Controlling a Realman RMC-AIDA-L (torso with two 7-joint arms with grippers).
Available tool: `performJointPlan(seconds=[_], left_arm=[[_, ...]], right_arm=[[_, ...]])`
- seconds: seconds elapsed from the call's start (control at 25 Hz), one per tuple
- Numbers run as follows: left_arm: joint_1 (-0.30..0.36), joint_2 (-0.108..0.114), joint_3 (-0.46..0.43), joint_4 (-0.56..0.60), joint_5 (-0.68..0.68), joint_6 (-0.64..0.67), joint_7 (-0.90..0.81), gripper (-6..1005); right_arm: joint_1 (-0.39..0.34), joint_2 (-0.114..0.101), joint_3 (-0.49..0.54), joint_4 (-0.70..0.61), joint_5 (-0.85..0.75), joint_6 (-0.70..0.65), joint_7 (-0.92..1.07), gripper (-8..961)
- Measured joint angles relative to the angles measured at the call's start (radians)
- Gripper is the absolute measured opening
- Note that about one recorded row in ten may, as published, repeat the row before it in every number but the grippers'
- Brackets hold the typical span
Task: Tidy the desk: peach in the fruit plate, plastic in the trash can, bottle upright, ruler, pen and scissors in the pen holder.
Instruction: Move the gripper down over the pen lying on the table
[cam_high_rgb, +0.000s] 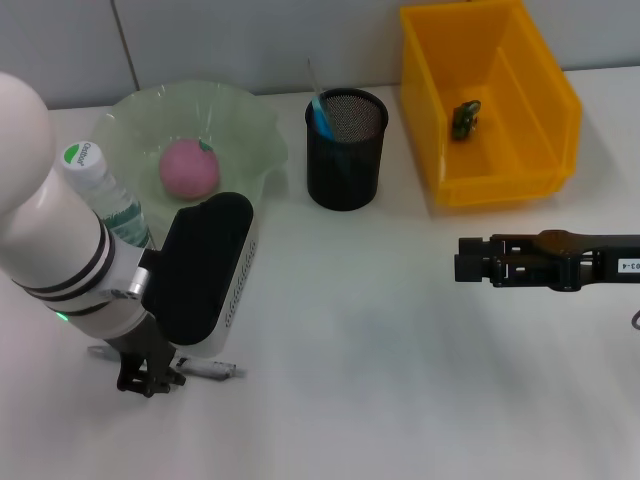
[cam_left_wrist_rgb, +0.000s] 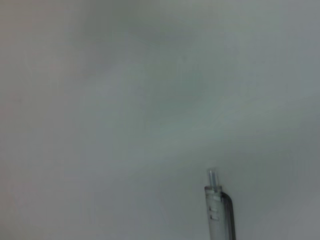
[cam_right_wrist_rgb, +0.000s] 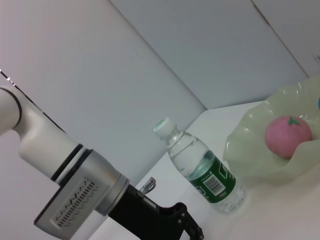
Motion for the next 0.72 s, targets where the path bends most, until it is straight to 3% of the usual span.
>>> performJointPlan(seconds=[0.72], left_arm=[[0.003,0.002,-0.01,-0.024,0.008,-0.027,-0.01,247]], right_arm=[[-0.01,0.005,0.002,0.0,0.0,-0.001,0.004,758]])
